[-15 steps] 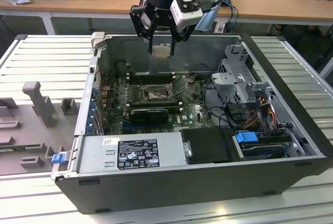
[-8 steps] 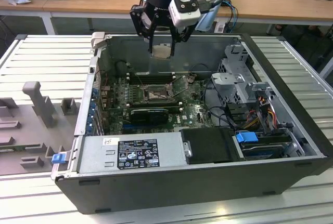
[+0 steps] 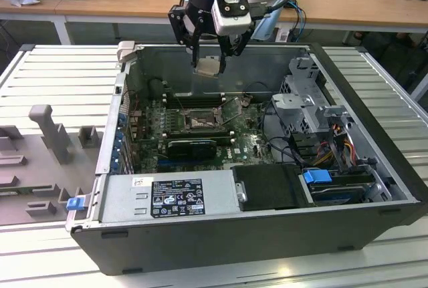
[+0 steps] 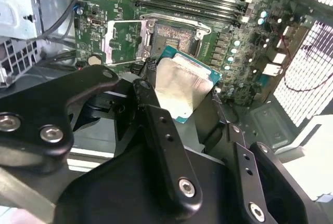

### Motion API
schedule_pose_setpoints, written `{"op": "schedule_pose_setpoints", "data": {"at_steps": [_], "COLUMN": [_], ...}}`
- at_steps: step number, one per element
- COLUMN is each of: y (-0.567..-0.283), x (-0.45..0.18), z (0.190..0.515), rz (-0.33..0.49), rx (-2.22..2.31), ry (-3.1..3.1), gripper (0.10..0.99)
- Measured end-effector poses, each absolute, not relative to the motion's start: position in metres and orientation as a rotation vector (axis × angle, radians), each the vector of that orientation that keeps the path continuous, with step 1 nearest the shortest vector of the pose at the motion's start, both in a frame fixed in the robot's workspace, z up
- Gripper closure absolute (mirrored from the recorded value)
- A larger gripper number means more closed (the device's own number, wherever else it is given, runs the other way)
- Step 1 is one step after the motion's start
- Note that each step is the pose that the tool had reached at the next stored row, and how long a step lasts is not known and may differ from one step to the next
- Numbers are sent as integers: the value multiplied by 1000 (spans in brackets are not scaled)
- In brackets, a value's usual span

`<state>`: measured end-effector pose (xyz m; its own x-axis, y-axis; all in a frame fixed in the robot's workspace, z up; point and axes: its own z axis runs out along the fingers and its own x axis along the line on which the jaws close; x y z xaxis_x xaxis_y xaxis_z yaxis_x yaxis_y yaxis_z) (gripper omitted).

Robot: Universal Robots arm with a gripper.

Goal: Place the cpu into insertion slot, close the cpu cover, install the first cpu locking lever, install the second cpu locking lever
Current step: 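Place the cpu into insertion slot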

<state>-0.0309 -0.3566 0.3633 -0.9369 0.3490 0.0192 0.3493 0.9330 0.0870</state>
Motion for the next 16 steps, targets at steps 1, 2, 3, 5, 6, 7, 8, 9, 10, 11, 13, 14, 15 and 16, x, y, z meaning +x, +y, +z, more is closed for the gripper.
{"op": "schedule_pose_setpoints", "data": {"at_steps": [1,2,3,5,6,7,8,9,10,11,13,14,15,16], "y": [-357,-357,-357,-357,-357,-357,-357,-357,-357,-357,-357,-357,-357,-357], "x": [-31,-31,-31,-31,-31,-31,-31,-31,-31,-31,-31,-31,-31,-31], "z": [363,363,363,363,362,362,362,362,362,362,362,362,362,362], "rz": [-140,-140,-140,-140,-139,-140,-140,-140,-140,-140,-140,-140,-140,-140], "rx": [-568,-576,-580,-581,-581,-581,-581,-581,-582,-585,-591,-594,-596,-602], "ry": [-3083,-3082,-3082,-3081,-3081,-3081,-3081,-3081,-3081,-3081,-3080,-3079,-3079,-3078], "gripper": [557,557,557,557,557,557,557,557,557,557,557,557,557,557]}}
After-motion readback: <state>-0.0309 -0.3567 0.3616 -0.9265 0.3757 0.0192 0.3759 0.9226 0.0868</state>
